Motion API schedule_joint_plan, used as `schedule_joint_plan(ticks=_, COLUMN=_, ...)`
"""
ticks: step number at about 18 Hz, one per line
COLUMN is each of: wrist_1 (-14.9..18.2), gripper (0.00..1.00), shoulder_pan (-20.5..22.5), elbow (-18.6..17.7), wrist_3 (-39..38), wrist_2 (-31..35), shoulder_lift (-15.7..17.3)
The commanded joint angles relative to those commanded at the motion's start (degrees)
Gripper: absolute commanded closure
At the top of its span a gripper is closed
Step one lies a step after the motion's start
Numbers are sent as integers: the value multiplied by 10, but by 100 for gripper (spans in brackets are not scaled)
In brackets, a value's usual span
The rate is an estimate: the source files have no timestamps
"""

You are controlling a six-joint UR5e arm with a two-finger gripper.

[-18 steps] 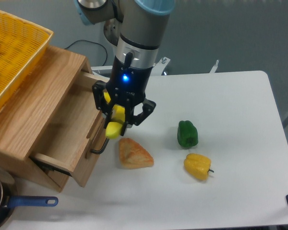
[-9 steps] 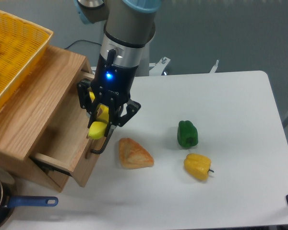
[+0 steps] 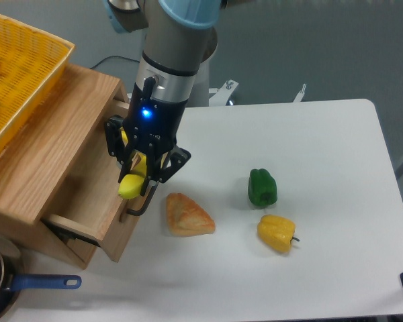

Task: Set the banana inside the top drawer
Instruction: 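Lower the banana down into the open drawer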

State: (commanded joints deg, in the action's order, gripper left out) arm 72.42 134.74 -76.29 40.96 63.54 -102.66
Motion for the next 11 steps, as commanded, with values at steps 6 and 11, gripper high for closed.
schedule_joint_plan(ticks=6, wrist_1=0, gripper=90, shoulder_pan=-10, elbow=0, wrist_3=0, wrist_2=-2, shoulder_lift=2)
schedule_joint_plan(ticks=11, wrist_1=-1, gripper=90, shoulder_pan=-20, elbow=1, wrist_3=0, wrist_2=-2, shoulder_lift=5)
